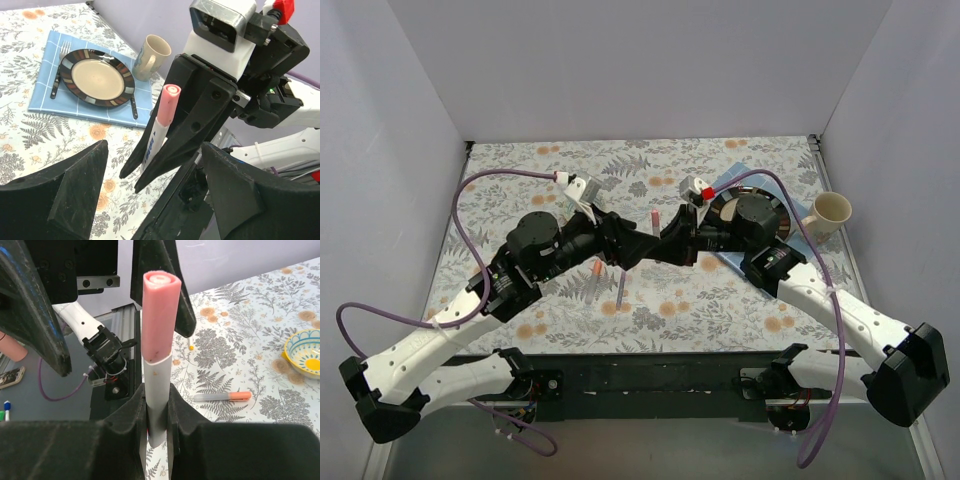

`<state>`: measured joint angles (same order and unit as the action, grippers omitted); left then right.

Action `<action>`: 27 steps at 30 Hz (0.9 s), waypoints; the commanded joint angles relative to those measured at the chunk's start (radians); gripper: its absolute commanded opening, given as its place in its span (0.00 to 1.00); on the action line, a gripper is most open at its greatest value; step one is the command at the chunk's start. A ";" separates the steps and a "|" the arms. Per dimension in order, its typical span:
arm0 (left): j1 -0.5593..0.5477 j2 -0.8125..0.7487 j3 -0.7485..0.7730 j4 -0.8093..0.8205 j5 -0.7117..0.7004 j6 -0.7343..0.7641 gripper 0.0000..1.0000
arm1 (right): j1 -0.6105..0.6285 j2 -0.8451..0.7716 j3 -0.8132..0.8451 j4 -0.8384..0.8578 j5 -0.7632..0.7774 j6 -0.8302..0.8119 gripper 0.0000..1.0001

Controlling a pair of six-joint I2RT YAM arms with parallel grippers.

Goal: Insert the pens into the pen caps

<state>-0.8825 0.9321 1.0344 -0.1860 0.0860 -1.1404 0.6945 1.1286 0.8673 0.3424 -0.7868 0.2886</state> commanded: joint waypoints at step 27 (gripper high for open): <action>0.071 0.057 0.007 0.210 0.244 -0.012 0.62 | -0.010 -0.010 -0.048 0.104 -0.195 0.076 0.01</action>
<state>-0.8207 0.9977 1.0351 -0.0246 0.3008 -1.1454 0.6827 1.1137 0.8207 0.3946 -0.9573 0.3492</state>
